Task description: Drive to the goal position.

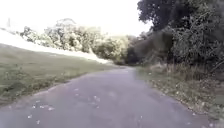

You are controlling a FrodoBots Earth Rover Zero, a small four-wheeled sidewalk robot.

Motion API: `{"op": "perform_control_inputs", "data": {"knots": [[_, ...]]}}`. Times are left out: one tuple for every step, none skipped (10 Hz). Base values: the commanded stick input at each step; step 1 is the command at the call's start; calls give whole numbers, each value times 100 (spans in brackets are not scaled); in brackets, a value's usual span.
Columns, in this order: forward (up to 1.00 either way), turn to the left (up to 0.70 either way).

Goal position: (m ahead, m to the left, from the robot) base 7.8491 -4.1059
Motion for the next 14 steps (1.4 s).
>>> {"op": "perform_control_inputs", "data": {"knots": [[100,0],[100,0],[100,0],[100,-9],[100,-21],[100,-27],[100,-27],[100,-27],[100,-27],[100,-27],[100,-17],[100,-6],[100,0],[100,0]]}}
